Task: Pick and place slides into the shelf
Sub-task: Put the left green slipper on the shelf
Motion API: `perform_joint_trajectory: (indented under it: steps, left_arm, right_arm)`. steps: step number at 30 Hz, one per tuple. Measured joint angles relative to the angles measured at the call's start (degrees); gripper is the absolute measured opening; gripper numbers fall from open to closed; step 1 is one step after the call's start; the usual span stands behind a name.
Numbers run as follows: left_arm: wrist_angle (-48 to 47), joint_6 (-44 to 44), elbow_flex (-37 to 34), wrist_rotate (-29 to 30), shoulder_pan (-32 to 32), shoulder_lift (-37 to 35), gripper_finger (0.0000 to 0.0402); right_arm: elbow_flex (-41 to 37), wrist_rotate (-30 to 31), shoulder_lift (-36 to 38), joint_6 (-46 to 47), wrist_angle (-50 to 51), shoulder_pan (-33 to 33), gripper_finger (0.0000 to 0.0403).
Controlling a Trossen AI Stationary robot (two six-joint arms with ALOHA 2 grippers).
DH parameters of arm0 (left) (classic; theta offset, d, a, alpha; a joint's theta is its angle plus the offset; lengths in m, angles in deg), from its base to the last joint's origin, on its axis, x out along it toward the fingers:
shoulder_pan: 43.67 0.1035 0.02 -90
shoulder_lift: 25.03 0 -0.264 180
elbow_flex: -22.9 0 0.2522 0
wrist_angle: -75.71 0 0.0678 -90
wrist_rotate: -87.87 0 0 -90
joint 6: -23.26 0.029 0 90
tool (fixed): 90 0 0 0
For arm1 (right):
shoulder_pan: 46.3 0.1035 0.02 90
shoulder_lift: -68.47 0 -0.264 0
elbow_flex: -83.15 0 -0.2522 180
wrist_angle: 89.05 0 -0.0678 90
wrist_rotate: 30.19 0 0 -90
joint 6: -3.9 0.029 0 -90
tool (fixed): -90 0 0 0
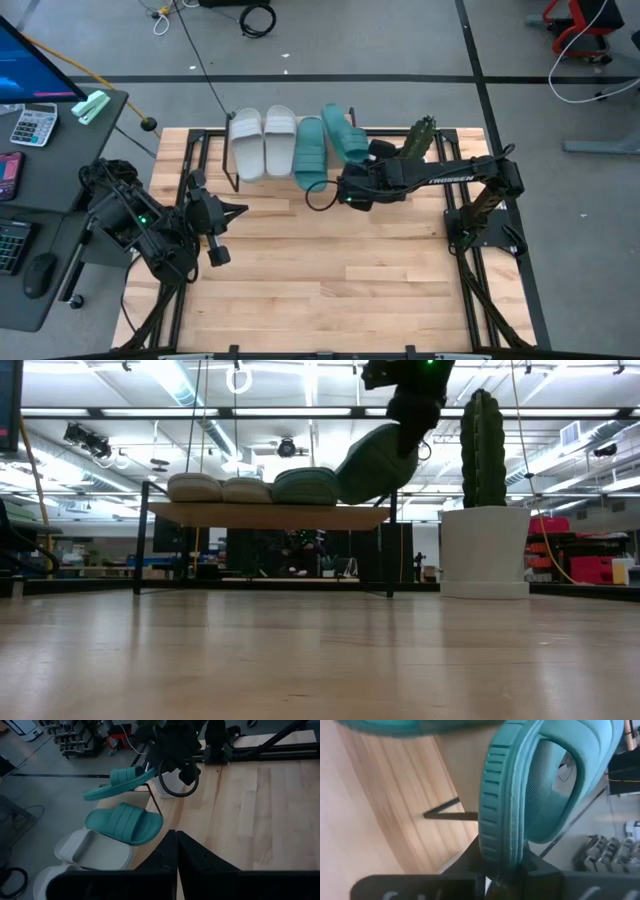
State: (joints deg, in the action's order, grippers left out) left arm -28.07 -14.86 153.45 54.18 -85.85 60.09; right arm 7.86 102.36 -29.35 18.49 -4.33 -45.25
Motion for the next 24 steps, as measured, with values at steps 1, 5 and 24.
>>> perform_joint_trajectory:
  steps: [1, 5, 24]
  left_arm:
    - [0.00, 0.14, 0.00, 0.00, 0.00, 0.00, 0.0005]
    - [0.00, 0.22, 0.00, 0.00, 0.00, 0.00, 0.0013]
    - [0.00, 0.22, 0.00, -0.66, -0.20, 0.00, 0.0021]
  right_arm:
    - [0.19, -0.17, -0.01, 0.03, -0.51, 0.08, 0.0039]
    - [0.62, -1.53, -0.02, 0.98, -5.48, 0.25, 0.0039]
    - [0.59, 4.30, -8.19, -1.44, -6.43, 1.51, 0.0039]
